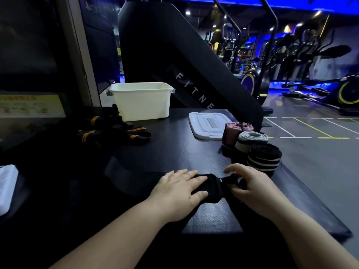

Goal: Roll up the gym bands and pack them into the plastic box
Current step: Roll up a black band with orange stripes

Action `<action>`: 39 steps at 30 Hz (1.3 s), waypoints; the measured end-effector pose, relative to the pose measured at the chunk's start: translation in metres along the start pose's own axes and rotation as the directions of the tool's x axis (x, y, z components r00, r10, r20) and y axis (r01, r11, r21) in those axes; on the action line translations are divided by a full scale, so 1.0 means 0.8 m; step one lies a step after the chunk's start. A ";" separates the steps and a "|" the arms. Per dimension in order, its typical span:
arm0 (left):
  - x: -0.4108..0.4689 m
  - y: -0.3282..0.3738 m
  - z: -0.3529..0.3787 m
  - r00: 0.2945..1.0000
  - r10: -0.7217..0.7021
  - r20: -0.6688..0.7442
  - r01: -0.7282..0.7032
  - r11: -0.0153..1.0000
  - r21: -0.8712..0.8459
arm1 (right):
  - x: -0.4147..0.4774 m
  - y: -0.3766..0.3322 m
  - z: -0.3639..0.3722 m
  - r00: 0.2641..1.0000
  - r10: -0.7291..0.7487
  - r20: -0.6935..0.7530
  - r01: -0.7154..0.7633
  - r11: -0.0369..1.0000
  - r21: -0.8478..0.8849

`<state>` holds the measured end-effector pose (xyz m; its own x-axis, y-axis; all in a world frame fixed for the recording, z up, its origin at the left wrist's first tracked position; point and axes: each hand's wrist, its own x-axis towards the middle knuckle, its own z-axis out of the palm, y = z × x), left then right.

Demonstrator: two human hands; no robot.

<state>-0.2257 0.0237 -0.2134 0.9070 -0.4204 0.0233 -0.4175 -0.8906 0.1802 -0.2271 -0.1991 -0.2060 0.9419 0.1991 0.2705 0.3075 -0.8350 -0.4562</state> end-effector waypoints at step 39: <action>-0.059 -0.056 -0.042 0.976 -0.107 -0.191 0.158 0.948 0.276 | 0.020 -0.059 0.022 0.994 -0.098 0.044 0.107 0.839 -0.533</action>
<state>-0.2477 0.0889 -0.1895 0.9401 -0.2821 0.1916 -0.2678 -0.9586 -0.0970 -0.2239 -0.1472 -0.1953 0.9122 0.3027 0.2762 0.2867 -0.9530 0.0979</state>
